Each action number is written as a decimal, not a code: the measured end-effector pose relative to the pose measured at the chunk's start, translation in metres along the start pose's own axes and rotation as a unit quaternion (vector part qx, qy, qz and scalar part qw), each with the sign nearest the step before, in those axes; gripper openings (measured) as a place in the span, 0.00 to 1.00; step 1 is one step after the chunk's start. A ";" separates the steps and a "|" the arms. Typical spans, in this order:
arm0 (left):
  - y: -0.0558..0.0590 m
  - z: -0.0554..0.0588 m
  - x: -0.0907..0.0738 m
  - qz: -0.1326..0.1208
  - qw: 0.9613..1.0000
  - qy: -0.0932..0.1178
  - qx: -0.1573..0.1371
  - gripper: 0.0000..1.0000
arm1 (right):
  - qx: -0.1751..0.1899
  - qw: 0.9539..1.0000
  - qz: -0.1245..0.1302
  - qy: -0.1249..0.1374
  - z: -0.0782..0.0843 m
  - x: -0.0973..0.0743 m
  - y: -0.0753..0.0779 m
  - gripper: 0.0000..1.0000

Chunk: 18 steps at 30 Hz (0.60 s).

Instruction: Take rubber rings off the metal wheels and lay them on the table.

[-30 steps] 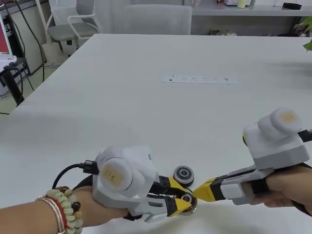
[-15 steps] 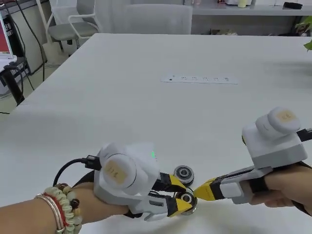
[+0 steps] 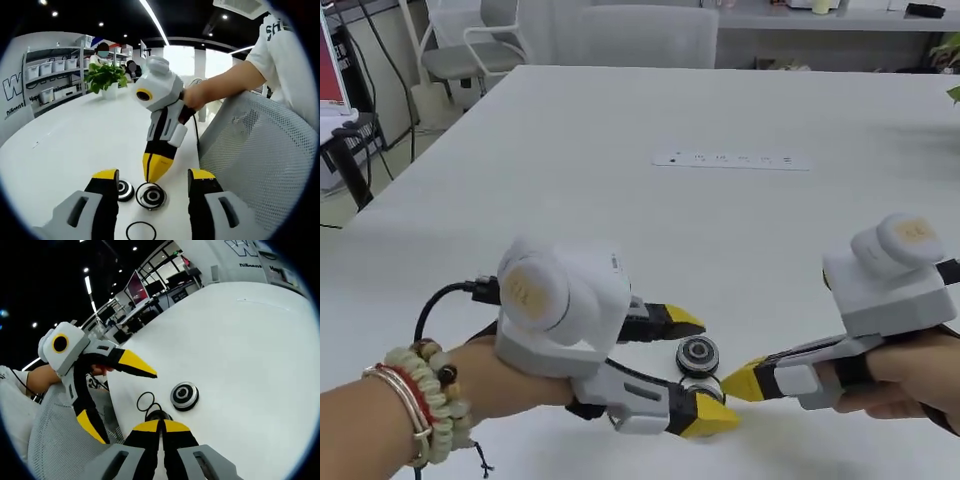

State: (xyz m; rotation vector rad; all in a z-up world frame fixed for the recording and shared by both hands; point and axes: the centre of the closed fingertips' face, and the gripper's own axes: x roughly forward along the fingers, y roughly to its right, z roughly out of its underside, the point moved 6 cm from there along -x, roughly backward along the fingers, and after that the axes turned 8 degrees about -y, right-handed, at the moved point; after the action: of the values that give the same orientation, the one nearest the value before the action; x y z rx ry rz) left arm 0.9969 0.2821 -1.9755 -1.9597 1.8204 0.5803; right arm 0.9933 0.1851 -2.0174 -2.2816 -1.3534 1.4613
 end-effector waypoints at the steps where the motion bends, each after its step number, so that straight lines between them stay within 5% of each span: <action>1: 0.001 -0.002 -0.002 0.002 1.000 -0.001 0.003 0.57 | 0.000 1.000 -0.001 0.002 -0.001 0.000 0.000 0.00; 9: 0.002 -0.021 -0.032 0.004 1.000 0.000 0.018 0.73 | -0.010 1.000 0.004 0.004 -0.002 -0.002 -0.004 0.00; 18: 0.004 -0.024 -0.071 -0.031 0.999 0.007 0.013 0.83 | -0.018 1.000 0.011 0.013 -0.007 -0.008 -0.006 0.00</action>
State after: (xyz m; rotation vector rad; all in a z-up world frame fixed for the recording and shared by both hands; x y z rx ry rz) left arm 0.9887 0.3277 -1.9166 -1.9998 1.7607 0.5211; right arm 0.9937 0.1850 -2.0054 -2.3373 -1.3630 1.4188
